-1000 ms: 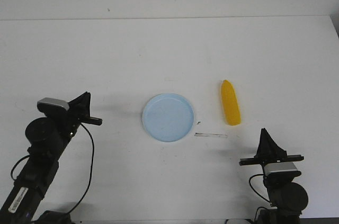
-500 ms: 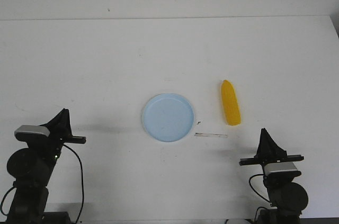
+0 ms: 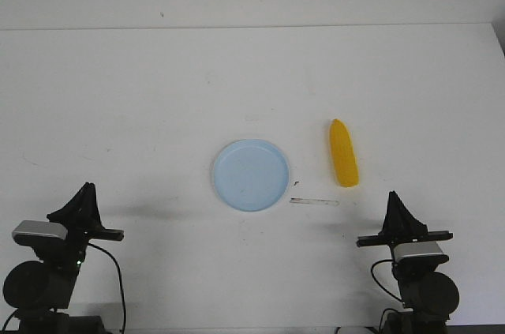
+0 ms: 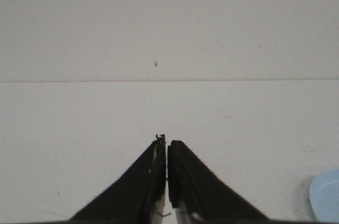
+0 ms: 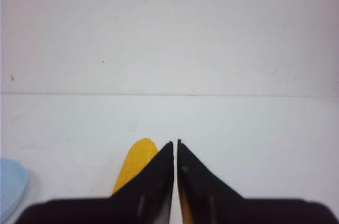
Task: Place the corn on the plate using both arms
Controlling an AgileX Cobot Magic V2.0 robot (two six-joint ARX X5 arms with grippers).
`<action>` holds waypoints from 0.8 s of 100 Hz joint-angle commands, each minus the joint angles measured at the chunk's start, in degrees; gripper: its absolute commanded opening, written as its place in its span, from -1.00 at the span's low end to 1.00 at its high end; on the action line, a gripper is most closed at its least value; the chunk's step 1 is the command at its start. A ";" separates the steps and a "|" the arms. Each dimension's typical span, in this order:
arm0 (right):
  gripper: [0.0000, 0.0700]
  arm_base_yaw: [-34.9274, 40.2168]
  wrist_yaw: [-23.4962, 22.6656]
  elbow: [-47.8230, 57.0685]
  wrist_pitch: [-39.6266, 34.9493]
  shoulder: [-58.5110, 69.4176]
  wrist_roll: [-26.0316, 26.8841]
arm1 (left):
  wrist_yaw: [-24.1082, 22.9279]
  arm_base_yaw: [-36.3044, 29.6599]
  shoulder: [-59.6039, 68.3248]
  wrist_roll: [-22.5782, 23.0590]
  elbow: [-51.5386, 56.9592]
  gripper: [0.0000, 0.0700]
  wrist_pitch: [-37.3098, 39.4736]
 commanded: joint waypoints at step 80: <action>-0.96 0.04 -0.02 -0.09 0.57 0.07 -0.26 | -0.13 0.15 -0.09 0.85 0.57 -0.99 -1.27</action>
